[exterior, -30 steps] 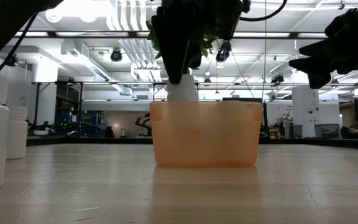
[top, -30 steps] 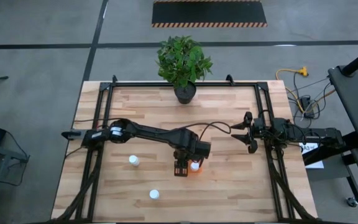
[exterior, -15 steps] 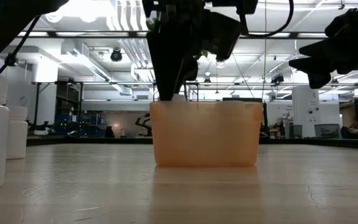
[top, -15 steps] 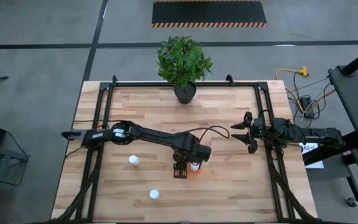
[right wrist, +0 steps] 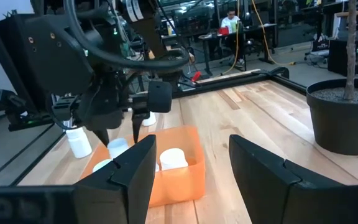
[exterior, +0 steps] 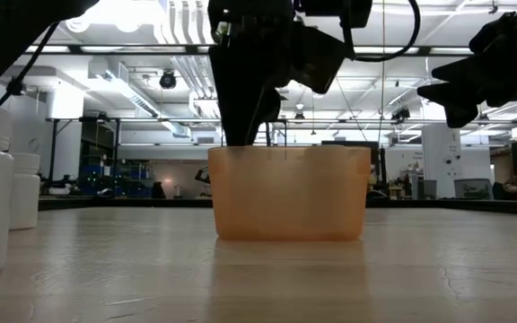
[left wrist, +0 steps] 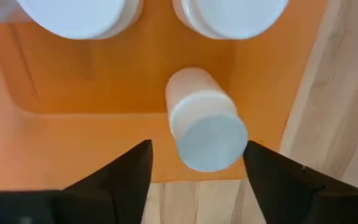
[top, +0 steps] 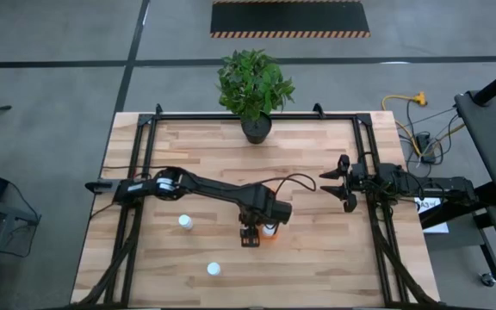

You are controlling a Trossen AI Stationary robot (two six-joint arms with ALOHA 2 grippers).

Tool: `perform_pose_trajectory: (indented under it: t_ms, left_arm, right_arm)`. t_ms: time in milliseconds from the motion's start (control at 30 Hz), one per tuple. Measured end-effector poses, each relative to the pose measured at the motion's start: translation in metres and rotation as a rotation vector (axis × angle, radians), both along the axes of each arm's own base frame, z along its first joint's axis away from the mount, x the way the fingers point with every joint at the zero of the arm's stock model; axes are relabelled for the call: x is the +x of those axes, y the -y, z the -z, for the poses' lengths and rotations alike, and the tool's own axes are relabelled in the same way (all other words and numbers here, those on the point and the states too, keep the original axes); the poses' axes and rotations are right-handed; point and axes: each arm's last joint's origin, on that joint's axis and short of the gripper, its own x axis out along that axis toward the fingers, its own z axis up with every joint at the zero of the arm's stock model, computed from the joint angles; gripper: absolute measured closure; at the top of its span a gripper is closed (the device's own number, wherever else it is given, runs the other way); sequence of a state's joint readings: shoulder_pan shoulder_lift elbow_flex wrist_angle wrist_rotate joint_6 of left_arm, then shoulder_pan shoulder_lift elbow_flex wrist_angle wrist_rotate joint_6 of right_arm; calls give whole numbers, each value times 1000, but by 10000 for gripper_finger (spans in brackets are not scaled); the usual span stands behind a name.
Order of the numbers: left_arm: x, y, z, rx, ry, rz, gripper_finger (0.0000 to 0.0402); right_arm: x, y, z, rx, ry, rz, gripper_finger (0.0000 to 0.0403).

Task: Pick and place pill bottles into a basket
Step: Put the white pill bottle into the orange bin

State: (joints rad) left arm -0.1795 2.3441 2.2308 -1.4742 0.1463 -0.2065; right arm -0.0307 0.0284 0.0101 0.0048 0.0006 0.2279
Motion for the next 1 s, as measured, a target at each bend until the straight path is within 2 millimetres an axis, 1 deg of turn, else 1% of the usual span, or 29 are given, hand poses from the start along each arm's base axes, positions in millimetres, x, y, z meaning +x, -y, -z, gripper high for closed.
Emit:
perform_pose_trajectory:
  t_ms: [100,300,467,667,767,900,1000]
  left_arm:
    - [-2,0,-11,-5,30,-2,156]
    - [-4,-1,-26,-14,68,-57,152]
    - [-13,0,-45,-27,86,-141,151]
    - [-21,-1,-64,-42,96,-350,151]
    - [-29,-3,-75,-14,104,-448,151]
    - [-40,-7,-77,64,60,-565,150]
    - [-48,-7,-78,82,31,-615,150]
  right_arm:
    - [0,0,0,0,0,0,211]
    - [0,0,0,0,0,0,211]
    - [0,0,0,0,0,0,211]
    - [0,0,0,0,1,0,211]
    - [0,0,0,0,0,0,211]
    - [0,0,0,0,-1,0,211]
    - [0,0,0,0,-2,-1,211]
